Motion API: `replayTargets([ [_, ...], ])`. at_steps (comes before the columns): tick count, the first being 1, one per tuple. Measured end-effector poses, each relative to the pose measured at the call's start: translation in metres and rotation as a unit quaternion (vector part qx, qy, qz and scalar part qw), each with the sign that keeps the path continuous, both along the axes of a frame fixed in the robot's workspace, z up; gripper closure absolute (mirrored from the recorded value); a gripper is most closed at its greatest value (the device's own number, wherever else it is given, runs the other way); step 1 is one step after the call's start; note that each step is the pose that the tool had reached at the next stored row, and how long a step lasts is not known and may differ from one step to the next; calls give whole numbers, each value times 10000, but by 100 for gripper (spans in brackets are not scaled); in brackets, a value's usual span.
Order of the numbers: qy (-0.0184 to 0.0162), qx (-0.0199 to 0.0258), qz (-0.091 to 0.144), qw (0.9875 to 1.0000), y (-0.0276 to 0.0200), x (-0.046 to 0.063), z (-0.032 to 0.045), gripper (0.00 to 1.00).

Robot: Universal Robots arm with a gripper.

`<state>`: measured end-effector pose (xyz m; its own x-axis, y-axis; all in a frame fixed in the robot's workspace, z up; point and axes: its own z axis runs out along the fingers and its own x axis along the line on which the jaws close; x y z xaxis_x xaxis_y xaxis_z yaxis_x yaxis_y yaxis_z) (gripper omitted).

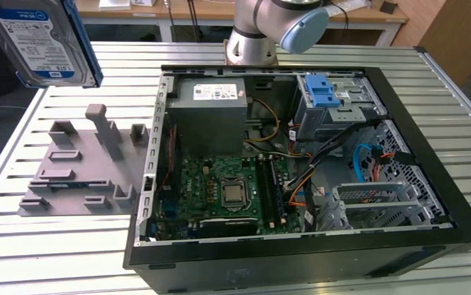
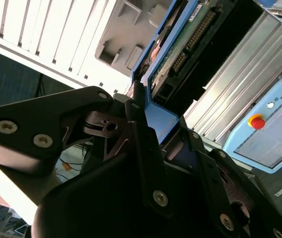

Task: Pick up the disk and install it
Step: 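Pick up the disk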

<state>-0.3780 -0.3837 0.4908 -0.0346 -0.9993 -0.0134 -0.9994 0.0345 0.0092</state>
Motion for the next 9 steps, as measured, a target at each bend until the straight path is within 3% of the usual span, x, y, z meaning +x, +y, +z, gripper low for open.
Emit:
replayTargets([
  [9, 2, 0, -1, 10000, -52, 133, 0, 64],
])
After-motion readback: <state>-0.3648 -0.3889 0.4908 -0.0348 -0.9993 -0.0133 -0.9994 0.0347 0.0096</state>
